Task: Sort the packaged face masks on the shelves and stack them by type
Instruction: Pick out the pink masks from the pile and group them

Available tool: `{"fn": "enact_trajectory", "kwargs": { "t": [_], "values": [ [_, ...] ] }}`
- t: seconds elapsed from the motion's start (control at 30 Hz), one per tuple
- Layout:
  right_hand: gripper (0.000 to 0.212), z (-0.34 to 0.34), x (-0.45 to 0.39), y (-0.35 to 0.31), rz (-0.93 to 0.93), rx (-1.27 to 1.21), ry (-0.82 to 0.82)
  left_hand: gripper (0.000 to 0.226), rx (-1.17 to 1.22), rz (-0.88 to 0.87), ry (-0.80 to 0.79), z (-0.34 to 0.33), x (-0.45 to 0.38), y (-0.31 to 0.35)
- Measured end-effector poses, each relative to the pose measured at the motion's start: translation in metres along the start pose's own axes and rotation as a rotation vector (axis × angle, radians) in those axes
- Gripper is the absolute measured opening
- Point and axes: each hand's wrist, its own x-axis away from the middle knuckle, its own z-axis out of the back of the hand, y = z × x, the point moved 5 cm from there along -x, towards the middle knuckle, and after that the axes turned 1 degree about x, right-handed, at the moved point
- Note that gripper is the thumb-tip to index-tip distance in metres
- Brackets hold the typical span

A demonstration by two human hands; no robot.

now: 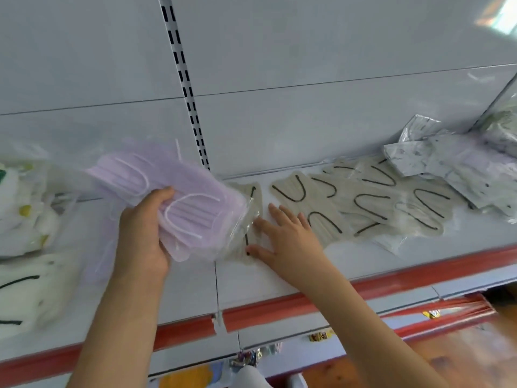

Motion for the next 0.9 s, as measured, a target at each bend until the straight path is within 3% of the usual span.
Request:
{"fn": "enact_trajectory", "kwargs": {
  "t": [0.17, 0.33, 0.4, 0.5, 0.57, 0.67, 0.9],
  "values": [
    [0.051, 0.029, 0.013, 0.048, -0.081, -0.278, 0.230, 0.036, -0.056, 0.166, -0.232, -0.054, 0.006, -0.034],
    [0.036, 0.066, 0.045, 0.127, -0.346, -0.388, 0.559, 0.035, -0.104, 0.302, -0.471, -0.114, 0.023, -0.067],
    [0.045, 0.070, 0.053, 0.154, -0.423, -0.335, 0.561, 0.029, -0.112, 0.308, -0.454, -0.129, 0.023, -0.075],
    [0.068, 0.066, 0.054, 0.178, -0.461, -0.211, 0.394, 0.033, -0.155, 0.304, -0.419, -0.139, 0.019, -0.081],
    [0.064, 0.062, 0.051, 0.185, -0.451, -0.161, 0.332, 0.028, -0.184, 0.301, -0.418, -0.144, 0.019, -0.083],
    [0.028, 0.067, 0.049, 0.190, -0.489, -0.151, 0.457, 0.025, -0.216, 0.298, -0.428, -0.149, 0.023, -0.084],
    [0.033, 0.099, 0.076, 0.229, -0.795, -0.160, 0.716, 0.018, -0.273, 0.243, -0.410, -0.141, 0.020, -0.079]
  ]
}}
